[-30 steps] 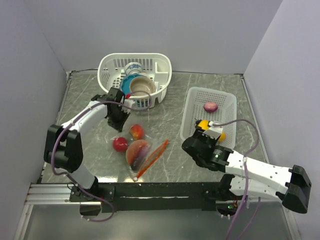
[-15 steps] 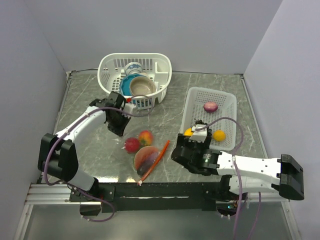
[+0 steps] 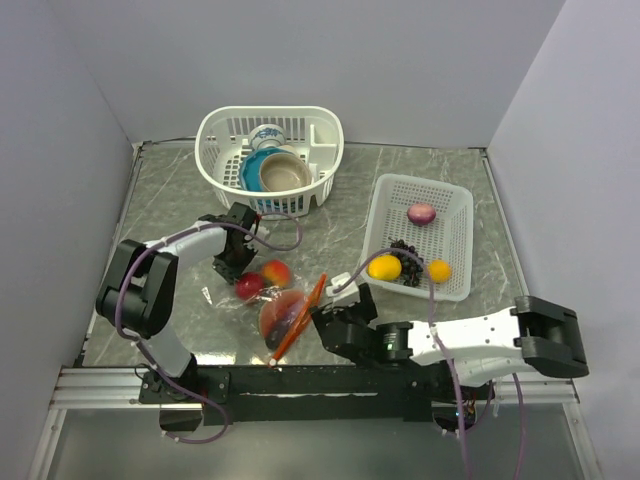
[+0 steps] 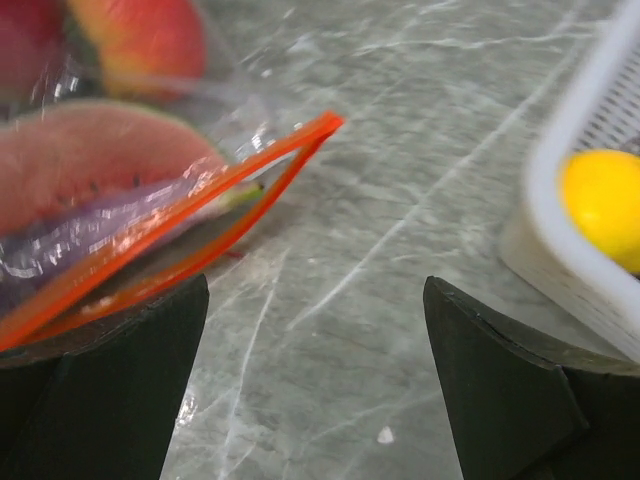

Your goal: Open the zip-top bag and remove the fake food

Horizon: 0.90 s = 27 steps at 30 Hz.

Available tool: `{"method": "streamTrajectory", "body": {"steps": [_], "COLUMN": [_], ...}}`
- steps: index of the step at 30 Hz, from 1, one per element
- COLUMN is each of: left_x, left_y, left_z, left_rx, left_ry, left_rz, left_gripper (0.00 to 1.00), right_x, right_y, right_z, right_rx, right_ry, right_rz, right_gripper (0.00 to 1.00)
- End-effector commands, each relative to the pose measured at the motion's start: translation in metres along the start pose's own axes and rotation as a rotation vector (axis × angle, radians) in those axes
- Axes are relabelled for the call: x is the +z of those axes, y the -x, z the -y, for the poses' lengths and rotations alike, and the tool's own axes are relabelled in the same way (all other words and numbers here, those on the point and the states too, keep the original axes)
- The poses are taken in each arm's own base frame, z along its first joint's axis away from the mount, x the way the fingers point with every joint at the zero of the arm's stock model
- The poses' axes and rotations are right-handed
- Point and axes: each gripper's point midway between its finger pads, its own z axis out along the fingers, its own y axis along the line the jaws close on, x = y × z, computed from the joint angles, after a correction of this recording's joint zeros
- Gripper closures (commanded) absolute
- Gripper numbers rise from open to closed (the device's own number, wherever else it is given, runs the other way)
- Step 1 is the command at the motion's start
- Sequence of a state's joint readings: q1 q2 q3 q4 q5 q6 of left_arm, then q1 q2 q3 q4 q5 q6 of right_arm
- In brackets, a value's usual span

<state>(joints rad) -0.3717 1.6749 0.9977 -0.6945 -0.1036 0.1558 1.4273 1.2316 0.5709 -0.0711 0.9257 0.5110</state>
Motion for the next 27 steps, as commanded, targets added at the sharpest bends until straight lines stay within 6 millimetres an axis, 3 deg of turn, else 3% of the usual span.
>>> {"method": "streamTrajectory", "body": {"steps": [1,10,20,23,27], "left_x": [0.008,0.011,0.015,0.016,0.015], "left_y": [0.016,0.02,0.018,0.018,0.019], "left_z": [-0.01,-0.009,-0.007,-0.005,-0.005], "left_rx": [0.004,0.01,0.022,0.021,0.019], "left_ry": [0.046,0.04,0.03,0.024,0.019], "left_rz": [0.035,0.036,0.033,0.031,0.032], "left_gripper": [0.99,0.99,0.99,0.99,0.99], "right_x": [0.011,0.027,0.025,0.026,0.03], "right_y": [0.02,0.019,-0.001,-0.005,0.004], "right_z": [-0.047,-0.09,-0.101,-0.103,-0.112], "right_rx": [-0.084,-0.136,-0.116,-0.103,-0.141], "right_ry": [0.175,0.398,0.453,0.462,0.484], "right_rz": [0.106,0.095,-0.003,0.0,0.055], "right_gripper": [0.06,0.16,0.28,0.26,0.11]}}
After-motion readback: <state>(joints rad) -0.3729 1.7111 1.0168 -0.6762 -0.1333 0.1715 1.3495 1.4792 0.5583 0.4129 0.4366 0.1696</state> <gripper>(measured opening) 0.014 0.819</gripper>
